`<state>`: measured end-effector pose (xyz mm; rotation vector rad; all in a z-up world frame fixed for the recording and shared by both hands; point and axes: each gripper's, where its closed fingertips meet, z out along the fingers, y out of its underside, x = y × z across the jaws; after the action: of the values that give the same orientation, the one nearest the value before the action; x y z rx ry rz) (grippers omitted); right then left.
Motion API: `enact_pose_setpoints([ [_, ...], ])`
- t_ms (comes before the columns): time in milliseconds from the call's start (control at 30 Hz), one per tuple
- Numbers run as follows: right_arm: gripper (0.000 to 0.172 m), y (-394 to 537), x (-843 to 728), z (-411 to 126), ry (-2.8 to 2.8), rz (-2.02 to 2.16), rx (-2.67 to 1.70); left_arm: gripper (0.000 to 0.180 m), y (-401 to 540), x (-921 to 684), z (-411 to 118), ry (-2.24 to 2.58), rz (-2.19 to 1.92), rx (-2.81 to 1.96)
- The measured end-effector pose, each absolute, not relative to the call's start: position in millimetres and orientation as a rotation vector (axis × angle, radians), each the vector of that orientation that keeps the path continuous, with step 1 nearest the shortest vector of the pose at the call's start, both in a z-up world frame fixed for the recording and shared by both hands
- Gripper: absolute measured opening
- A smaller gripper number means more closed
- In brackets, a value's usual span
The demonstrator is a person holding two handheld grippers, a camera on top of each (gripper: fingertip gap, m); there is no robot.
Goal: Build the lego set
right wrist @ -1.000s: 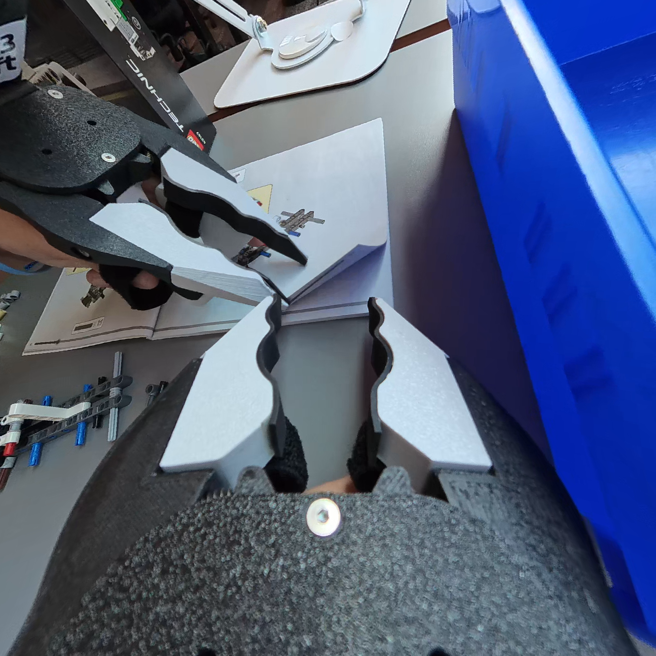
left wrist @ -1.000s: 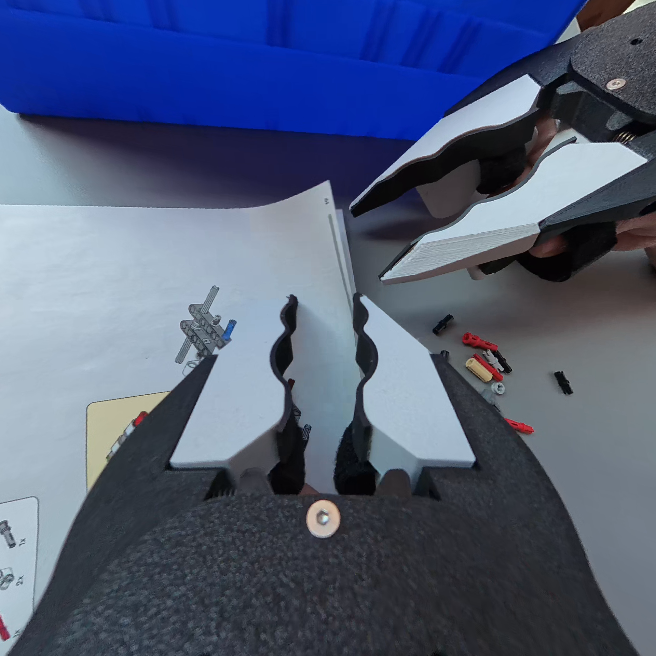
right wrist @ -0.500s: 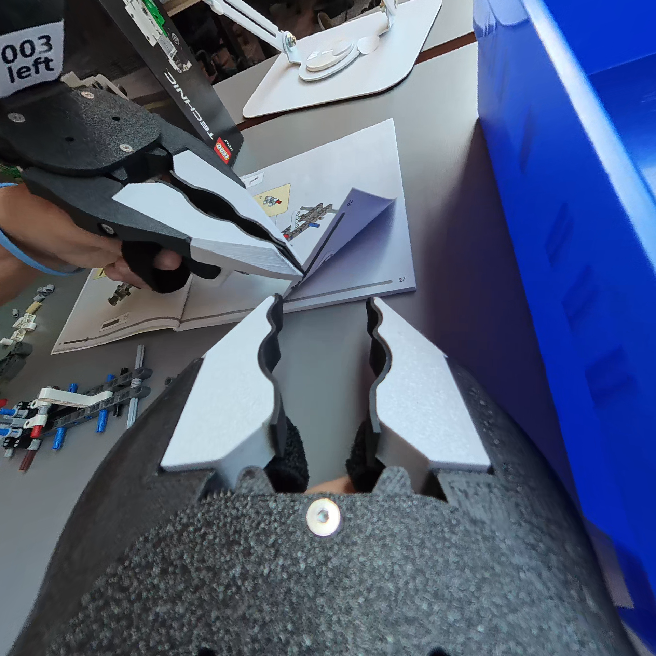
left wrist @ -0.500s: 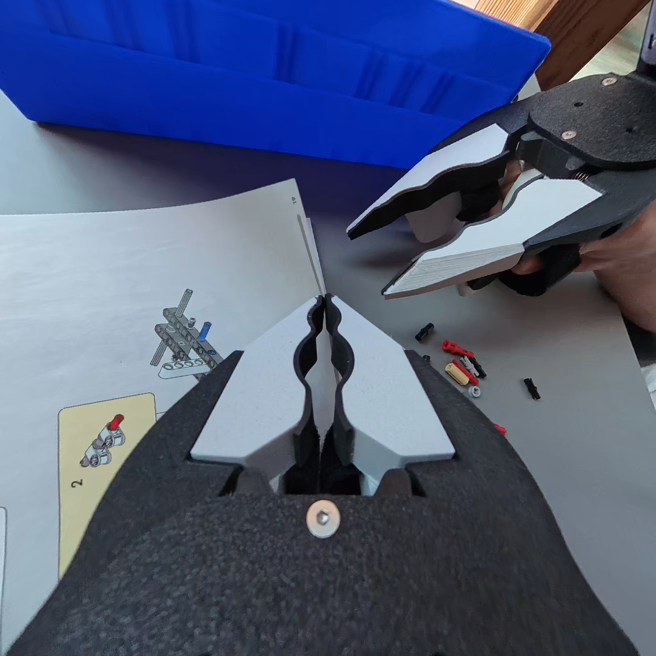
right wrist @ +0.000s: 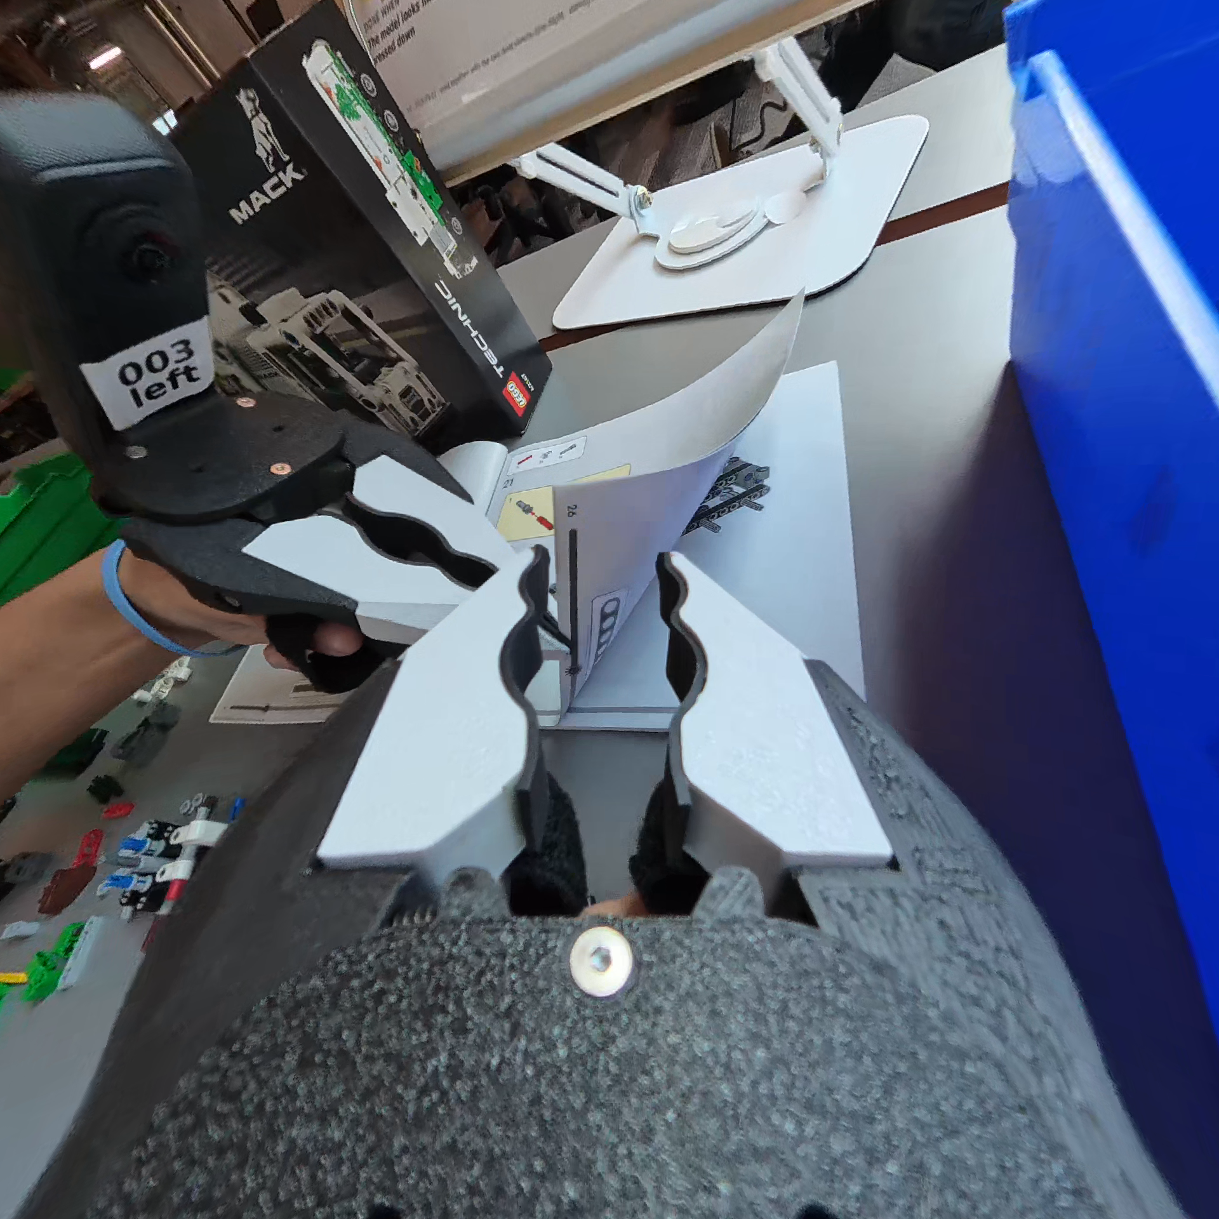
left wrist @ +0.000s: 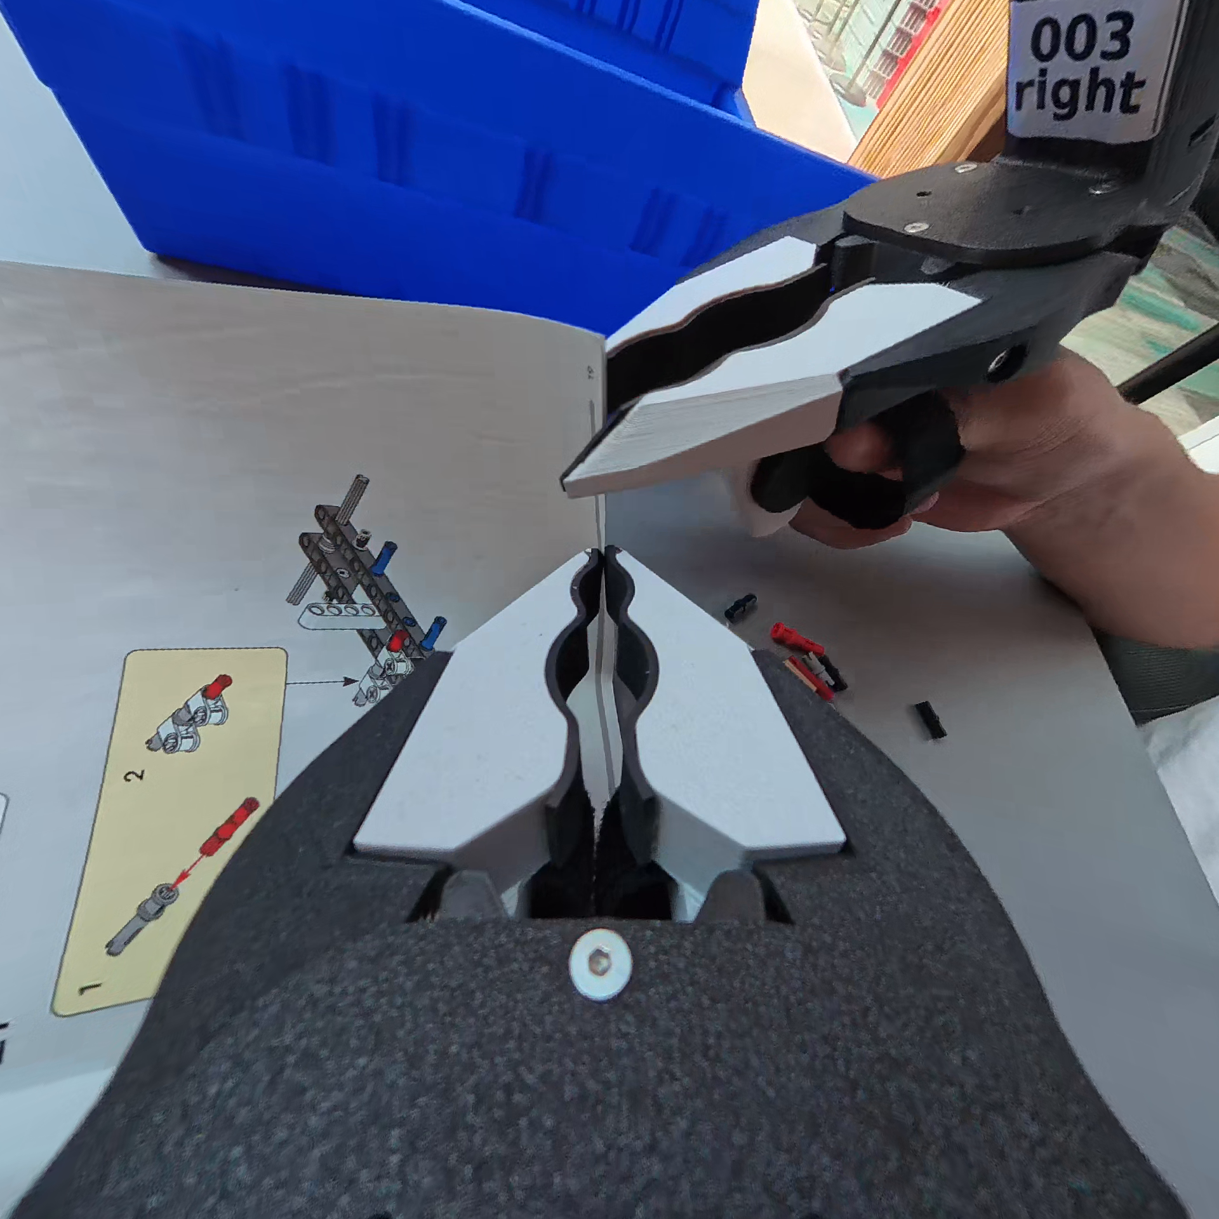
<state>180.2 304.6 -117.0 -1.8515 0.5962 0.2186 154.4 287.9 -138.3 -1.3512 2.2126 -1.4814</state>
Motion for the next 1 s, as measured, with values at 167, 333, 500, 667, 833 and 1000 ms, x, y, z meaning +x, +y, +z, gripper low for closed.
enact_pose_setpoints([
  [167, 0.007, 311.4, 166.5, -115.8, 0.478, 0.104, -1.885, 0.001, 290.2, 143.8, -138.8, 2.179, -1.375, -1.332],
  [333, 0.0, 317.1, 141.1, -101.5, 0.17, -0.135, -1.884, 0.029, 308.5, 122.3, -116.8, 2.016, -1.451, -1.498],
  [500, 0.0, 323.5, 117.3, -98.3, -0.022, -0.268, -1.862, 0.034, 333.6, 110.1, -90.5, 1.672, -1.751, -1.738],
  [667, 0.0, 330.2, 97.0, -99.4, -0.026, -0.096, -1.856, 0.036, 332.2, 104.9, -94.3, 1.686, -1.731, -1.646],
  [833, 0.0, 332.0, 101.2, -100.0, 0.027, -0.008, -1.851, 0.049, 326.9, 105.9, -91.0, 1.723, -1.684, -1.602],
  [1000, 0.0, 331.0, 103.9, -104.4, -0.105, -0.266, -1.86, 0.053, 346.2, 107.9, -91.3, 1.592, -1.673, -1.771],
])
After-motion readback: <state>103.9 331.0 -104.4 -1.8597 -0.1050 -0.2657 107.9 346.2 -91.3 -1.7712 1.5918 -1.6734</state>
